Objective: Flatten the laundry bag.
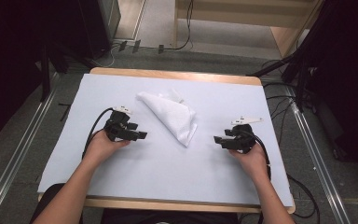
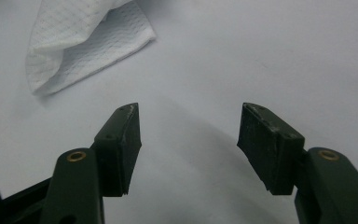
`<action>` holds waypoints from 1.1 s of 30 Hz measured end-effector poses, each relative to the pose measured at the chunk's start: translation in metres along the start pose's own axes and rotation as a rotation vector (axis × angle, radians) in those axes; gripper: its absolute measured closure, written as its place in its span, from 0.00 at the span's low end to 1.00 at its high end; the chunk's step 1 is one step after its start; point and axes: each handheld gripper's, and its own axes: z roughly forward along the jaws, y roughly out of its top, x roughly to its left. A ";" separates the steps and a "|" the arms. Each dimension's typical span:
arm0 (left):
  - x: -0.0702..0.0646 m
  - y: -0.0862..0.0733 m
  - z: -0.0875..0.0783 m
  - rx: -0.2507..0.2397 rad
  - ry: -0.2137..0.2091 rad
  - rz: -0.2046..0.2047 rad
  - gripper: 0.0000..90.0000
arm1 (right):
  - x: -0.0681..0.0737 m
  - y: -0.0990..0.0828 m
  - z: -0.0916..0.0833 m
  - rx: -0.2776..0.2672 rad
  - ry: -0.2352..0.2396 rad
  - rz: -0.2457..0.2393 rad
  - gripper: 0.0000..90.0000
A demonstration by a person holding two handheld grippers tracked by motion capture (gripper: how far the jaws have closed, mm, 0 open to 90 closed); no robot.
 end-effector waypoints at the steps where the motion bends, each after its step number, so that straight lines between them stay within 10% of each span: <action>1: 0.000 0.000 0.000 -0.007 0.001 -0.005 0.40 | 0.000 0.001 0.000 0.001 0.001 0.000 0.45; 20: 0.002 0.001 -0.004 0.002 -0.005 -0.032 0.42 | 0.004 0.007 0.000 -0.012 0.015 0.036 0.54; 33: 0.000 0.001 -0.008 0.007 0.004 -0.043 0.43 | 0.017 0.033 0.007 -0.003 0.041 0.056 0.85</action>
